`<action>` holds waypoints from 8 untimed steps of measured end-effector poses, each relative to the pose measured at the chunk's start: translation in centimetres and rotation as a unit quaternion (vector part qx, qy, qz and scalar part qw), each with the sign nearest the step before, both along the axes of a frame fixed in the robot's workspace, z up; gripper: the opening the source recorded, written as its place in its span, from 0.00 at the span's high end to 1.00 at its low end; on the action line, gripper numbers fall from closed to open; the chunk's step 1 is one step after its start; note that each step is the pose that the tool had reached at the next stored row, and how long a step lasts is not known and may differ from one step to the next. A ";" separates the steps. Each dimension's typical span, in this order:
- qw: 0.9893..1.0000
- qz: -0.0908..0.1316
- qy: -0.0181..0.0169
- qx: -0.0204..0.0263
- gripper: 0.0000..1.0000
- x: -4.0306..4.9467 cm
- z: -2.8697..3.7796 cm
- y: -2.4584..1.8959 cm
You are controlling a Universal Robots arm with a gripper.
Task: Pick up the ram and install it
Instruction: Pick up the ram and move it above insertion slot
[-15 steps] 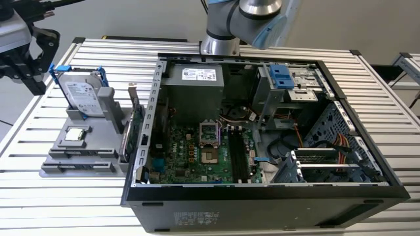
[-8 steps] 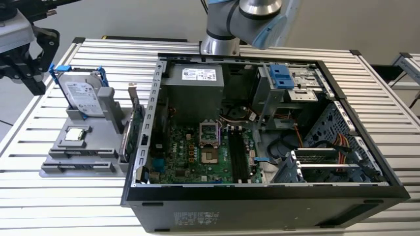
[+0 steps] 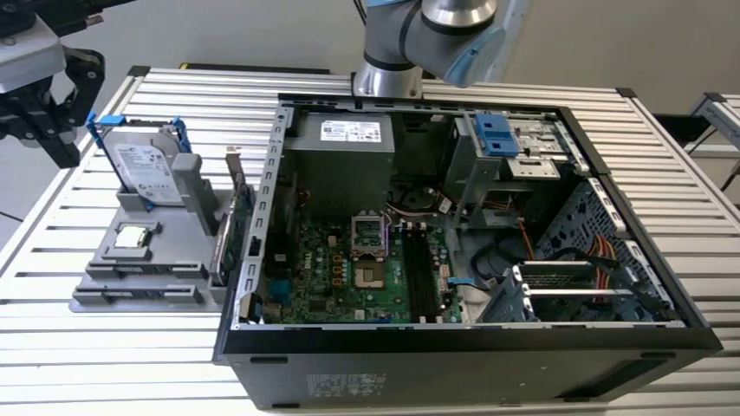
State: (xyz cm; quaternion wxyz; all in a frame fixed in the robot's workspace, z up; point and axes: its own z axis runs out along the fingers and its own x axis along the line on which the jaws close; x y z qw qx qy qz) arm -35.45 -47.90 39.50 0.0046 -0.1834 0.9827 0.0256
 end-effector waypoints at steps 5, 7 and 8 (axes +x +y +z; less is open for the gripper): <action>1.000 0.012 0.000 0.000 1.00 0.00 0.01 0.00; 1.000 0.016 0.000 0.000 1.00 0.00 0.00 0.00; 1.000 0.019 0.000 0.000 1.00 0.00 0.00 0.00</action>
